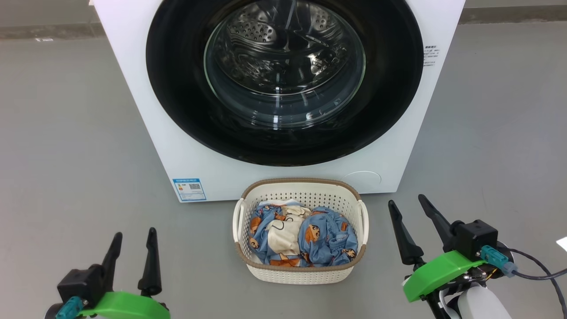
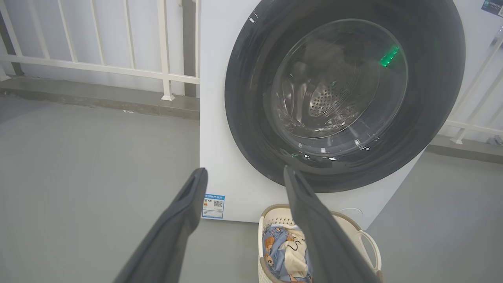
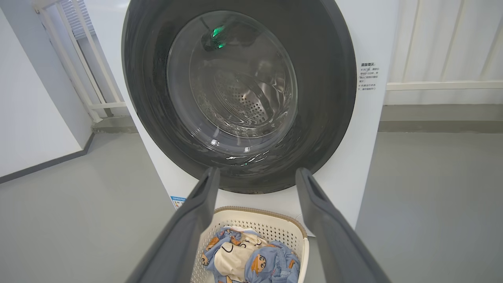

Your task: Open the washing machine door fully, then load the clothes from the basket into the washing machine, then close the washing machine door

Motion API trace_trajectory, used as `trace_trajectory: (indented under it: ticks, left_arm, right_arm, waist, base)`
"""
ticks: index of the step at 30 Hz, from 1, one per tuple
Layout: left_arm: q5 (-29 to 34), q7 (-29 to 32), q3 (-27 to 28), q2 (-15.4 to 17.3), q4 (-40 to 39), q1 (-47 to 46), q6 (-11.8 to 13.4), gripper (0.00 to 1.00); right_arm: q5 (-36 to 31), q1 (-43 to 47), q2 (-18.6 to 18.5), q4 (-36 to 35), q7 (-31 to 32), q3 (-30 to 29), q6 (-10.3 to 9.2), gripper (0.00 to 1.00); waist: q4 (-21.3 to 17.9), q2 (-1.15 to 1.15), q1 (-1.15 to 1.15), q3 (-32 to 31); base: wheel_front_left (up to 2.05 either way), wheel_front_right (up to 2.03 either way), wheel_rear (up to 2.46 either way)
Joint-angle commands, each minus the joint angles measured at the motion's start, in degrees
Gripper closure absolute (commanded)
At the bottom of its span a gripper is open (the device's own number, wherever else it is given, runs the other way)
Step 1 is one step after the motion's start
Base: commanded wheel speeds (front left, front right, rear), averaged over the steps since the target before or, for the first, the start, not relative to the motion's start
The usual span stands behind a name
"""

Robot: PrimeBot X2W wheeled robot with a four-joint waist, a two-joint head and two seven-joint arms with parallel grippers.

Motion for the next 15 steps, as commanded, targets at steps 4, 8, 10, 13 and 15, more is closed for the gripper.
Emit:
trace_trajectory:
  ticks: [4,8,10,13,15]
  left_arm:
    - [2.89,-1.28,1.49,0.83,-1.00,-2.93,-0.09,0.00]
    - [2.73,-1.28,1.52,0.78,-0.97,-2.91,-0.10,0.00]
    - [2.66,-1.28,1.56,0.75,-0.97,-2.94,-0.11,0.00]
    - [2.56,-1.28,1.59,0.72,-0.98,-3.05,-0.12,0.00]
    - [2.53,-1.28,1.62,0.69,-0.94,-3.11,-0.12,0.00]
  right_arm:
    - [-2.78,-2.49,-0.09,-1.00,-1.25,1.87,0.09,0.00]
    - [-2.64,-2.47,-0.09,-1.01,-1.25,1.80,0.09,0.00]
    - [-2.55,-2.45,-0.09,-1.09,-1.25,1.72,0.09,0.00]
    - [-2.38,-2.43,-0.09,-1.20,-1.25,1.60,0.09,0.00]
    - [-2.25,-2.42,-0.09,-1.23,-1.25,1.58,0.09,0.00]
  waist:
    - [0.02,0.00,0.00,-0.18]
    - [0.03,0.00,0.00,-0.26]
    - [0.04,0.00,0.00,-0.27]
    - [0.10,0.00,0.00,-0.22]
    - [0.13,0.00,0.00,-0.20]
  base:
    - [0.00,0.00,0.00]
    - [0.00,0.00,0.00]
    - [0.00,0.00,0.00]
    - [0.00,0.00,0.00]
    - [0.00,0.00,0.00]
